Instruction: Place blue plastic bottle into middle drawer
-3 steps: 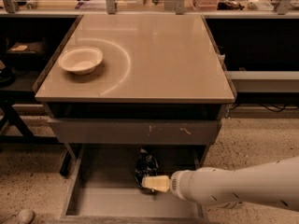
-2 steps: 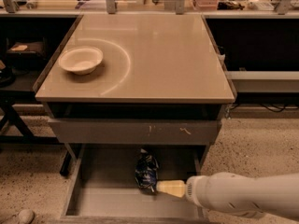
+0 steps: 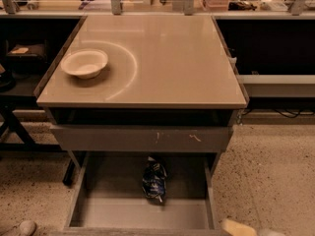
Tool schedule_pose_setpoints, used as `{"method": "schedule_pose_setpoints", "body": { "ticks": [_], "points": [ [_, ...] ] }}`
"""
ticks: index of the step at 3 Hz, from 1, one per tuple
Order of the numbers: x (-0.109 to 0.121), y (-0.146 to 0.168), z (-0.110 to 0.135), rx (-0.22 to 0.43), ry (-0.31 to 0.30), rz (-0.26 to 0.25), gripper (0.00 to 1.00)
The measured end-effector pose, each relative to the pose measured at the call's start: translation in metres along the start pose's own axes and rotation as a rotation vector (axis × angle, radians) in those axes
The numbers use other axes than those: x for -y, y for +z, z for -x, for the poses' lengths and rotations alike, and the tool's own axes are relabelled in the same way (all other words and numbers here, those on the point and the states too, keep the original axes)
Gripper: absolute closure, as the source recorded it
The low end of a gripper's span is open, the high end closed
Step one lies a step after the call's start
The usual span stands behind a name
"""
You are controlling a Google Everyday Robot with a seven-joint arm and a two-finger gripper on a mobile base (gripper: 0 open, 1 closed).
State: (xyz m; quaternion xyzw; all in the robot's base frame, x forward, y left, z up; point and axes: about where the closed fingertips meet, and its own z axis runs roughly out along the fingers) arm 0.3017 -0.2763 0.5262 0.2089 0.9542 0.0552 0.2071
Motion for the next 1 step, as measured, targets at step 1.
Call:
{"method": "schedule_pose_setpoints", "body": {
  "ticks": [1],
  "points": [
    [0.0496, -0.008, -0.0236, 0.003, 0.036, -0.088, 0.0]
  ]
}}
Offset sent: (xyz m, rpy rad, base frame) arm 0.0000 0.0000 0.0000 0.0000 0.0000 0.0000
